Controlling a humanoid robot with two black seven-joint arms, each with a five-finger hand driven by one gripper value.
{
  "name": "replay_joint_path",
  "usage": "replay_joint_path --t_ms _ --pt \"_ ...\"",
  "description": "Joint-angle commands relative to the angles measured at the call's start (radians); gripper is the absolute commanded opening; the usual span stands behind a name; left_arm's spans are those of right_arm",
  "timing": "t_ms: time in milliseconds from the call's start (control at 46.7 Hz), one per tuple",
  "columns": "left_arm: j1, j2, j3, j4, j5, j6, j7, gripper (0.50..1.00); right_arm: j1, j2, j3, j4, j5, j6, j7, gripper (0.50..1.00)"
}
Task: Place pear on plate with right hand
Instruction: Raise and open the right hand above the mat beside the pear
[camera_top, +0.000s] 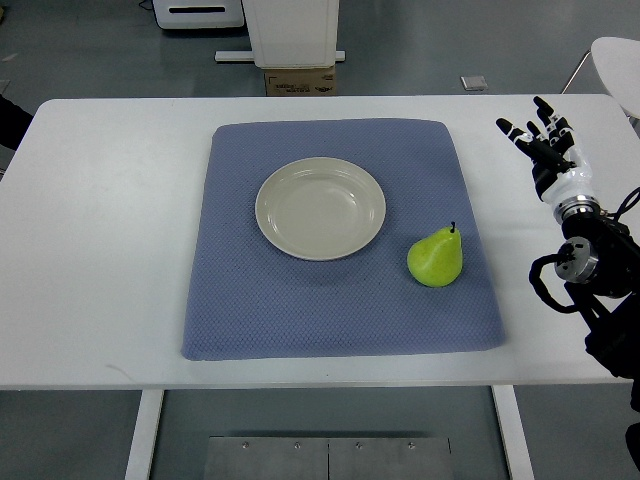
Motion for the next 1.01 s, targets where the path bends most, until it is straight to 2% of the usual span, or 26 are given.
replay_joint_path --t_ms 0,621,985 --pt "0.0 0.0 0.0 0.0 0.0 0.0 0.0 1.0 0.001 0.0 0.002 0.0 0.0 -0.001 0.004 1.0" --pt "0.0 0.0 0.0 0.0 0.0 0.0 0.0 1.0 -0.003 -0.026 -0.026 -0.017 0.002 -0.001 0.004 1.0" --pt "0.0 0.0 0.0 0.0 0.0 -0.001 0.0 1.0 -0.005 -0.024 -0.026 -0.017 0.014 -0.001 0.033 1.0"
